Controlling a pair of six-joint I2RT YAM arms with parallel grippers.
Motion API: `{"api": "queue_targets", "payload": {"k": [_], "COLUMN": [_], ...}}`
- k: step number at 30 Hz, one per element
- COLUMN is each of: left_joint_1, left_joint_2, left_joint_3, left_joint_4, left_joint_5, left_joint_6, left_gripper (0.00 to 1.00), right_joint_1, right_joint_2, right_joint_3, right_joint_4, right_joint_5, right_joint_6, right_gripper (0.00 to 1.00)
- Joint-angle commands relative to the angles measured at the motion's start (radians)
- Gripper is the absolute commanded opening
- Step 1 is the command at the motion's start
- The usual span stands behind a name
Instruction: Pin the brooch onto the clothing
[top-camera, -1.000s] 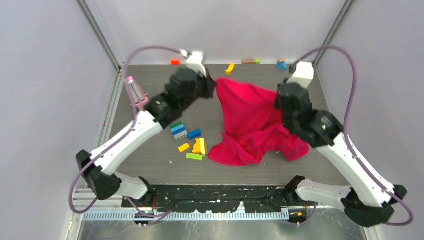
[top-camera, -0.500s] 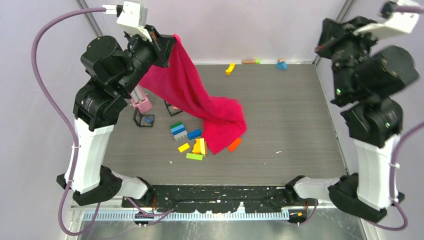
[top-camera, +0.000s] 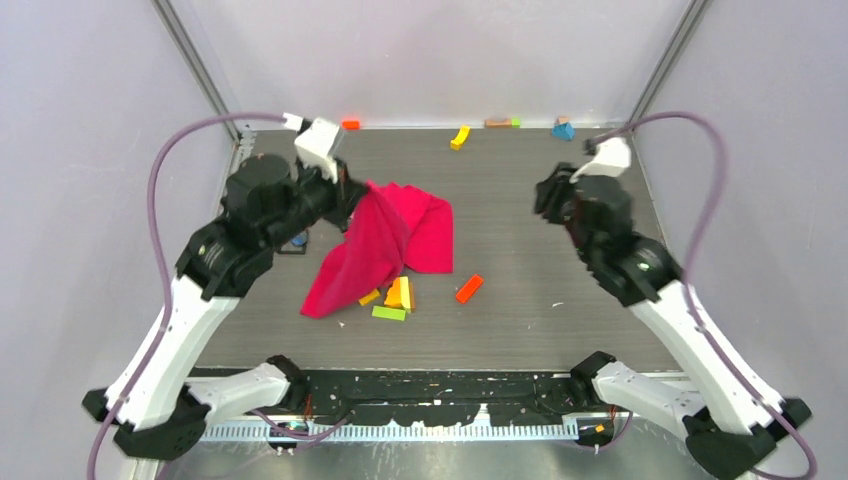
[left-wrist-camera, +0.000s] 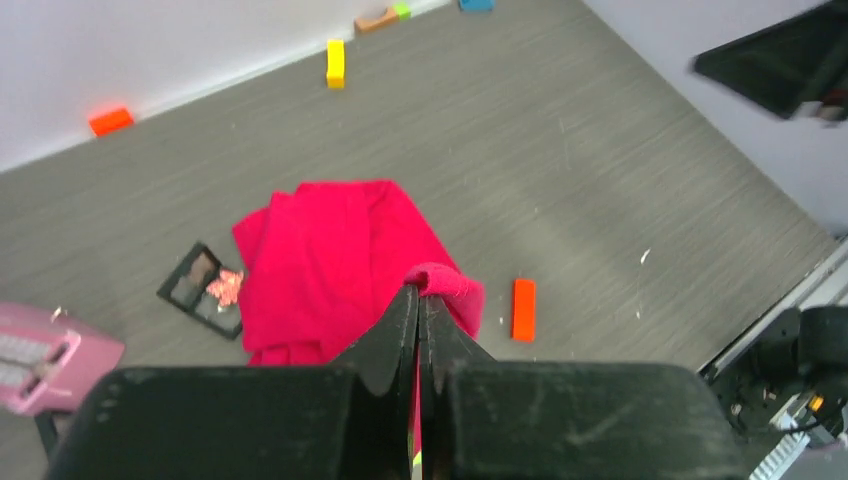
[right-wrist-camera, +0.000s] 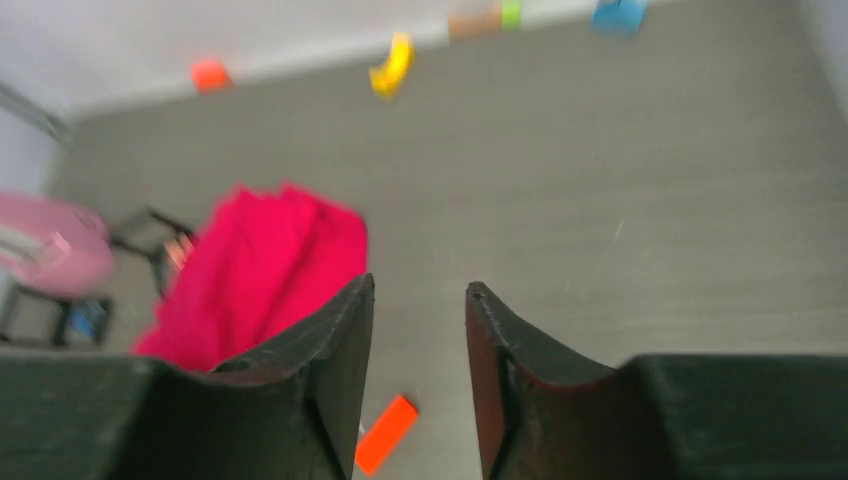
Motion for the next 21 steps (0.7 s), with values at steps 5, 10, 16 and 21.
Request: {"api": "queue_targets", "payload": {"k": [5,10,16,21], "left_joint_1": [0.001,0.001,0.002,0.001], "left_joint_2": [-0.408,-0.583,-0.697,-0.772], "left_joint_3": [-0.39,-0.557,-0.667,-0.755], "left_joint_4": [0.133,0.134,0.182,0.267], "left_joint_5": [-0.324,-0.665,-0.935,-1.013], "left_joint_6": [0.043,0.016,0.008,0.039], "left_gripper": [0.0,0.0,0.0,0.0], "right_joint_1": [0.0,0.01,0.098,0.174], "right_joint_2": [0.174,0.461,0.81,1.2], "right_joint_3": [-0.187,-0.102,0.154,0.577], "right_joint_4": [0.172,0.262,0.28,0.165], "right_joint_5": [-0.29,-0.393,-0.398,-0.341], "right_joint_6": [0.174,0.16,0.092,0.073], "right_gripper": [0.62,0.63,0.69,0.7]}}
